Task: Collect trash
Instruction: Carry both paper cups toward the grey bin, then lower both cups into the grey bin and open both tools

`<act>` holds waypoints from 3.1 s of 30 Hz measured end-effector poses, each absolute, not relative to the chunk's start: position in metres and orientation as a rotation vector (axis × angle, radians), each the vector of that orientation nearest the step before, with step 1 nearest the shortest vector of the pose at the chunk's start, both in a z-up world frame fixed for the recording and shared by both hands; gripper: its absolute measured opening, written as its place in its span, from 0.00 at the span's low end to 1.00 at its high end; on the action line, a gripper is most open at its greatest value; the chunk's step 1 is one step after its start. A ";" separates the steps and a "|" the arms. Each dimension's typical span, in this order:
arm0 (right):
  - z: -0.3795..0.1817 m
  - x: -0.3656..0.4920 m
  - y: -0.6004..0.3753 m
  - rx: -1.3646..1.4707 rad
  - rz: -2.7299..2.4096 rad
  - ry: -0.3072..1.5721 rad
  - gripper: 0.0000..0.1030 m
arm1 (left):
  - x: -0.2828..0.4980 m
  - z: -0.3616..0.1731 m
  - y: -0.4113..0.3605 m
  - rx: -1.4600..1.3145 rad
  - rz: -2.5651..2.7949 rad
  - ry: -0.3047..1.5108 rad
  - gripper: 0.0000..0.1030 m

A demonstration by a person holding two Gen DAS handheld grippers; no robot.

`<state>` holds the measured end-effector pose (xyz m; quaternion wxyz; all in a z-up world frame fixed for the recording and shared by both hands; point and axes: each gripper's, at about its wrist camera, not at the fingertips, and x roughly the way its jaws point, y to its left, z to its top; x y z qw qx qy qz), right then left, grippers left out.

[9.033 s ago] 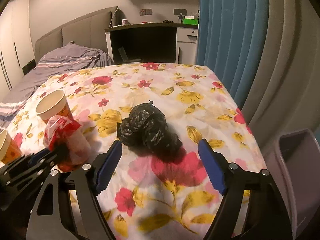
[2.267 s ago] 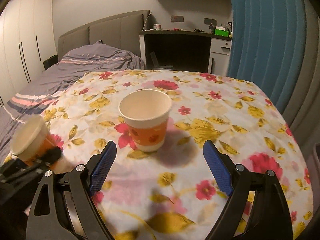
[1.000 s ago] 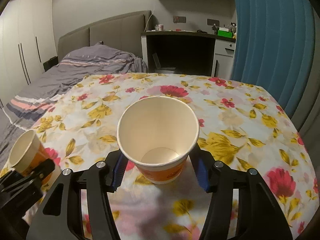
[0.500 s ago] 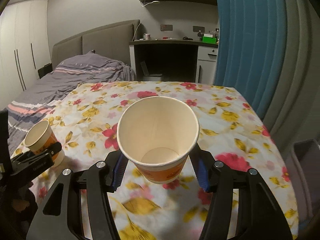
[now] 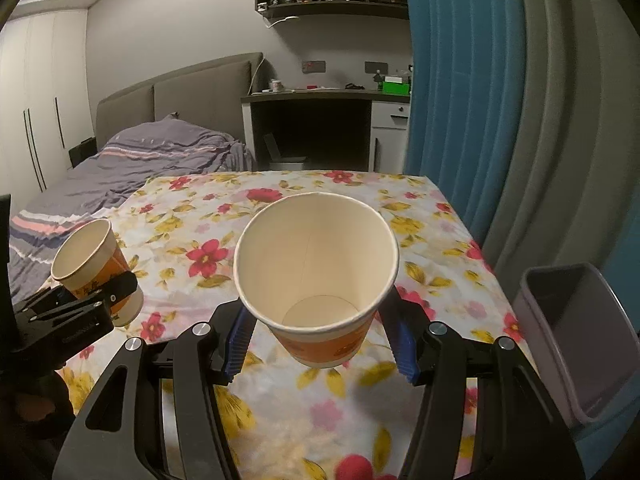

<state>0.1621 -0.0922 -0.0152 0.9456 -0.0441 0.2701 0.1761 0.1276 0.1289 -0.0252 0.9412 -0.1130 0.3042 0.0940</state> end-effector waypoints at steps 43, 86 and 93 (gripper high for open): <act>-0.031 0.145 -0.267 0.015 0.106 0.560 0.56 | 0.157 -0.018 -0.095 -0.097 -0.177 0.649 0.58; -0.086 0.182 -0.389 0.121 -0.164 0.639 0.60 | 0.228 -0.031 -0.240 -0.130 -0.479 0.704 0.58; -0.089 0.183 -0.390 0.116 -0.150 0.651 0.61 | 0.236 -0.041 -0.254 -0.134 -0.519 0.741 0.58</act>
